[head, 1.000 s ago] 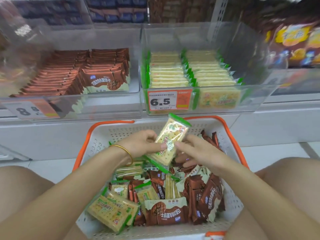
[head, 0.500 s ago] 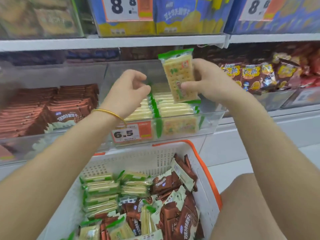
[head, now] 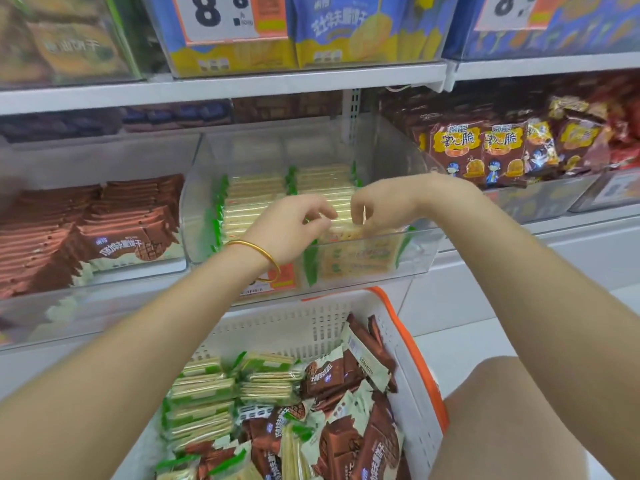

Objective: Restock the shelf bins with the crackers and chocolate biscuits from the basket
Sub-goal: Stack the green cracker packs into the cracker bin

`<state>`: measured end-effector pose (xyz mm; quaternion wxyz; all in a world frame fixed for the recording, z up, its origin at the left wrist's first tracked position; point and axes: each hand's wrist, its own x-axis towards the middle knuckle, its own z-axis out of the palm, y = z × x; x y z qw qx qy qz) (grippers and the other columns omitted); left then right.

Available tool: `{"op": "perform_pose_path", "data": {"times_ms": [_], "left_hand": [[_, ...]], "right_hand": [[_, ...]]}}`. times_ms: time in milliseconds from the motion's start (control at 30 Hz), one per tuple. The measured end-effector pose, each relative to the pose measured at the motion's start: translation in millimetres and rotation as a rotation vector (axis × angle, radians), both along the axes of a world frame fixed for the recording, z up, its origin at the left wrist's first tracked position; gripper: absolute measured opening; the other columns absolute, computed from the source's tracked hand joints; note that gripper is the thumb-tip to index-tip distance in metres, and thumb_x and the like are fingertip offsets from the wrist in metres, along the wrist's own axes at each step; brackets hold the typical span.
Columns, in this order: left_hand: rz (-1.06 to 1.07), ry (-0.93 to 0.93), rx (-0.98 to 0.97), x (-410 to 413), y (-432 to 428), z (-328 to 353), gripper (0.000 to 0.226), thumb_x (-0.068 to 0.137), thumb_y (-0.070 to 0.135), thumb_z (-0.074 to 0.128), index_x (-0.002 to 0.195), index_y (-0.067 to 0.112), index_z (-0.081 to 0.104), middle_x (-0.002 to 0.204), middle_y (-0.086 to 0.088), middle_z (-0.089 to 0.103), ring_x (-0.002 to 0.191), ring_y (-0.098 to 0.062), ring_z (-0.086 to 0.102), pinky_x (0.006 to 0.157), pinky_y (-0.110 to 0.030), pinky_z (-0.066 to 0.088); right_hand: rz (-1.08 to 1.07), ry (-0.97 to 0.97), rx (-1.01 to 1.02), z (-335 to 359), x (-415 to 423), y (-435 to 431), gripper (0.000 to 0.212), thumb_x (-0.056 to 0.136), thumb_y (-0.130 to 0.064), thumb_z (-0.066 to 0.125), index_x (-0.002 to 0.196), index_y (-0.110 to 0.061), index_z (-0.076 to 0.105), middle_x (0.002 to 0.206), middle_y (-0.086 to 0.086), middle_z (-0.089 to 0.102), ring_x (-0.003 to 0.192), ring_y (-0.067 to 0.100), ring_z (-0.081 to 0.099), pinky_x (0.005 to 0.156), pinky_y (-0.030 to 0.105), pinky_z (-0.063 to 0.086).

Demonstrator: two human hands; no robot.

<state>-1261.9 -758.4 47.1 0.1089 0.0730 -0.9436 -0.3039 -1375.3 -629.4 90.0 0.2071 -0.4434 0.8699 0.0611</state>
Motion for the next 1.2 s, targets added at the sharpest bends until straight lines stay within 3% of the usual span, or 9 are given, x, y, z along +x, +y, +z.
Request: {"op": "perform_pose_path", "data": {"times_ms": [167, 300, 467, 567, 633, 700, 933, 1033, 1200], "left_hand": [[-0.025, -0.087, -0.133, -5, 7, -4, 0.023, 0.095, 0.023, 0.051, 0.098, 0.012, 0.072, 0.100, 0.000, 0.067, 0.097, -0.017, 0.058, 0.079, -0.024, 0.040], [-0.025, -0.213, -0.146, -5, 8, 0, 0.042, 0.098, 0.039, 0.042, 0.076, 0.010, 0.064, 0.071, -0.004, 0.057, 0.069, -0.017, 0.052, 0.062, -0.025, 0.038], [-0.101, -0.316, -0.230, -3, 10, -1, 0.050, 0.099, 0.044, 0.034, 0.085, 0.009, 0.067, 0.092, -0.013, 0.061, 0.091, -0.028, 0.057, 0.086, -0.039, 0.047], [-0.104, -0.350, -0.310, -1, 13, 0, 0.052, 0.099, 0.047, 0.027, 0.102, 0.016, 0.068, 0.102, -0.011, 0.056, 0.102, -0.028, 0.051, 0.094, -0.041, 0.043], [-0.104, -0.362, -0.343, -1, 12, 0, 0.053, 0.099, 0.049, 0.024, 0.104, 0.019, 0.067, 0.103, -0.011, 0.054, 0.105, -0.029, 0.049, 0.095, -0.043, 0.042], [-0.103, -0.369, -0.356, -1, 10, -1, 0.053, 0.099, 0.050, 0.022, 0.103, 0.020, 0.066, 0.104, -0.010, 0.052, 0.106, -0.028, 0.048, 0.096, -0.043, 0.041], [-0.106, -0.356, -0.378, 0, 9, -4, 0.051, 0.099, 0.049, 0.020, 0.087, 0.024, 0.062, 0.098, -0.007, 0.049, 0.106, -0.028, 0.047, 0.096, -0.044, 0.039], [-0.099, -0.175, -0.373, 10, 6, -2, 0.043, 0.100, 0.041, 0.026, 0.067, 0.028, 0.050, 0.083, 0.002, 0.048, 0.099, -0.025, 0.050, 0.090, -0.041, 0.041], [-0.088, 0.345, -0.218, 76, 5, -12, 0.033, 0.091, 0.033, 0.039, 0.101, 0.019, 0.067, 0.089, 0.007, 0.061, 0.087, -0.011, 0.055, 0.078, -0.029, 0.043]], "right_hand": [[-0.092, 0.086, -0.116, -5, -6, 23, 0.013, 0.091, -0.027, 0.060, 0.087, -0.015, 0.061, 0.082, -0.003, 0.058, 0.082, 0.018, 0.054, 0.071, 0.028, 0.039], [-0.222, 0.011, -0.124, -13, -9, 26, 0.020, 0.091, -0.024, 0.060, 0.075, -0.011, 0.062, 0.079, 0.009, 0.070, 0.063, 0.014, 0.066, 0.059, 0.027, 0.042], [-0.346, -0.061, -0.021, -8, -10, 13, 0.012, 0.086, -0.008, 0.067, 0.090, 0.001, 0.060, 0.070, 0.010, 0.069, 0.051, 0.019, 0.068, 0.067, 0.039, 0.059], [-0.382, -0.026, 0.034, -12, -10, 7, 0.028, 0.087, -0.006, 0.066, 0.111, 0.000, 0.052, 0.099, 0.015, 0.060, 0.056, 0.025, 0.069, 0.063, 0.041, 0.059], [-0.373, -0.031, 0.007, -16, -10, 6, 0.009, 0.088, 0.000, 0.062, 0.095, 0.001, 0.056, 0.088, 0.013, 0.059, 0.061, 0.026, 0.068, 0.065, 0.040, 0.059], [-0.367, -0.041, -0.042, -20, -12, 6, 0.016, 0.087, 0.002, 0.061, 0.073, -0.005, 0.056, 0.076, 0.010, 0.060, 0.061, 0.024, 0.066, 0.063, 0.037, 0.058], [-0.324, -0.105, -0.063, -19, -14, 8, 0.025, 0.087, -0.003, 0.057, 0.067, -0.014, 0.048, 0.072, 0.004, 0.052, 0.060, 0.017, 0.058, 0.049, 0.026, 0.044], [-0.319, 0.035, -0.055, -16, -11, 11, 0.020, 0.088, -0.002, 0.052, 0.070, -0.011, 0.048, 0.072, 0.004, 0.048, 0.061, 0.018, 0.049, 0.053, 0.026, 0.039], [-0.334, 0.230, -0.626, -2, 38, 37, 0.019, 0.091, -0.005, 0.048, 0.103, -0.017, 0.058, 0.095, 0.003, 0.059, 0.090, 0.023, 0.057, 0.081, 0.037, 0.050]]}}
